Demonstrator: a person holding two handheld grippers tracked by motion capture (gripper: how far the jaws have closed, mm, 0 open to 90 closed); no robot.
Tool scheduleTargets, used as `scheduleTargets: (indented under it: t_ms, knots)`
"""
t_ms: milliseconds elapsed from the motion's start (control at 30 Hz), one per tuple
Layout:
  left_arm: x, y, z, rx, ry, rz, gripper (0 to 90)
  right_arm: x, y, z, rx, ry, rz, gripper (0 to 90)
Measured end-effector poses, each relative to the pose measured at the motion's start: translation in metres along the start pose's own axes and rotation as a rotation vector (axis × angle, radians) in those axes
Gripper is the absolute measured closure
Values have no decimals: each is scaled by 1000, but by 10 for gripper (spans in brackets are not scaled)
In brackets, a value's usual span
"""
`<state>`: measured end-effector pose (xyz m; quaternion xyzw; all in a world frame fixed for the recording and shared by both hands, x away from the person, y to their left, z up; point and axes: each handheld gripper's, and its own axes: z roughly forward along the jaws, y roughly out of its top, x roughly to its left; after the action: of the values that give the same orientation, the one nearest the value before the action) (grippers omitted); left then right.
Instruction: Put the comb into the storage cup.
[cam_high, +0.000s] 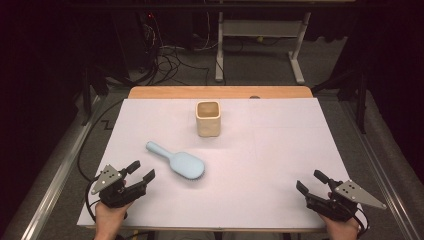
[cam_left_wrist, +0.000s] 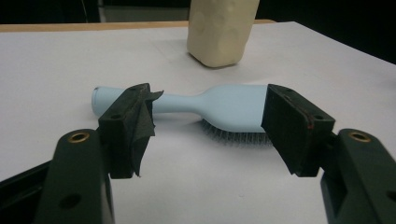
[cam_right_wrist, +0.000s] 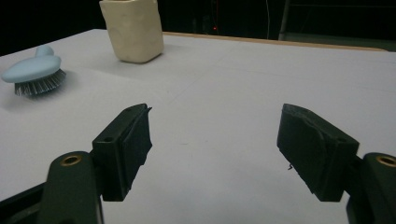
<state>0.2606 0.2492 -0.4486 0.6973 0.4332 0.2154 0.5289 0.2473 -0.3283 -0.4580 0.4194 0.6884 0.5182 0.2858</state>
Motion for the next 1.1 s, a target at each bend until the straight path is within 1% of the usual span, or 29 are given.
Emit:
scheduleTargets:
  t_ms: [367,633,767,1100]
  knots:
    - [-3,3,6,1,-14,4,348,0,0,0,-1,3,0,263]
    - [-4,6,10,-14,-17,-3,348,0,0,1,-2,6,1,264]
    - [-6,9,12,-17,-14,9,347,0,0,1,-2,9,3,263]
    - [-9,15,21,-12,-37,4,350,0,0,1,-2,11,4,264]
